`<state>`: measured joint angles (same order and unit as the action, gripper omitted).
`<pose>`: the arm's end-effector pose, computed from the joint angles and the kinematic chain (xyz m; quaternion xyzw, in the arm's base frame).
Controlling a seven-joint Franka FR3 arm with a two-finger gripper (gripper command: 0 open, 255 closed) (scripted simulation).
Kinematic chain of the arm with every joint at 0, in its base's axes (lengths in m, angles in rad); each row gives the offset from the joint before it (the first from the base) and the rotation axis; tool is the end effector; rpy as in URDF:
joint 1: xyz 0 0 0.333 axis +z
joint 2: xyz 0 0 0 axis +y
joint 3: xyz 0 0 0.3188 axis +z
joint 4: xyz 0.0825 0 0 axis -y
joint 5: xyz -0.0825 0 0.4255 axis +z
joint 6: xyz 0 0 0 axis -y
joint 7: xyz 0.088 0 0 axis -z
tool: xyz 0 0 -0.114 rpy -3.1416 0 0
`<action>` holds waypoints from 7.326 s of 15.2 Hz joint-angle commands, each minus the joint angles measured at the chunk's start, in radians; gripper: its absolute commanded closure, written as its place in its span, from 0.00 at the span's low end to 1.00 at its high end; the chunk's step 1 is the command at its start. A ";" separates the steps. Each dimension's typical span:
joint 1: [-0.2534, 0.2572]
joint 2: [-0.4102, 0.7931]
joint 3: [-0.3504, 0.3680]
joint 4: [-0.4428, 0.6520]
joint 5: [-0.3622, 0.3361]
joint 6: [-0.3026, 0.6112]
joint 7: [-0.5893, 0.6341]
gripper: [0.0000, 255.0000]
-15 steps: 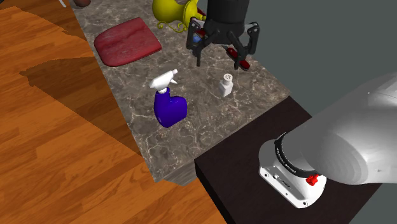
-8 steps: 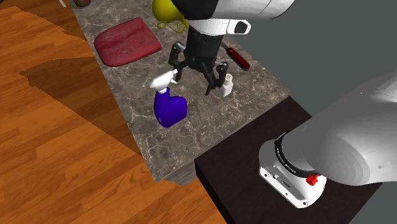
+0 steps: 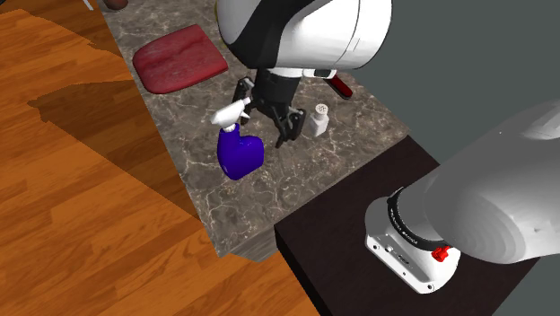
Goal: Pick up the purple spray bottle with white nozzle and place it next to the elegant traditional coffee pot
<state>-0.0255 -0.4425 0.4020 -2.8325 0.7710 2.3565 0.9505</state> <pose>0.3525 0.1286 0.2754 -0.8182 0.5465 0.1128 0.1383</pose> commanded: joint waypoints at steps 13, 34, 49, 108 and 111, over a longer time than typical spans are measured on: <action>0.012 0.047 0.016 -0.004 0.030 0.055 -0.015 1.00; -0.017 -0.154 -0.031 0.071 -0.087 -0.207 0.106 1.00; -0.038 -0.255 -0.084 0.204 -0.170 -0.430 0.192 1.00; -0.178 0.584 -0.271 1.327 -0.436 -0.773 0.140 1.00; -0.177 0.578 -0.271 1.279 -0.435 -0.733 0.127 1.00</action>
<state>-0.2023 0.1406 0.1310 -1.5345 0.3356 1.6098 1.0828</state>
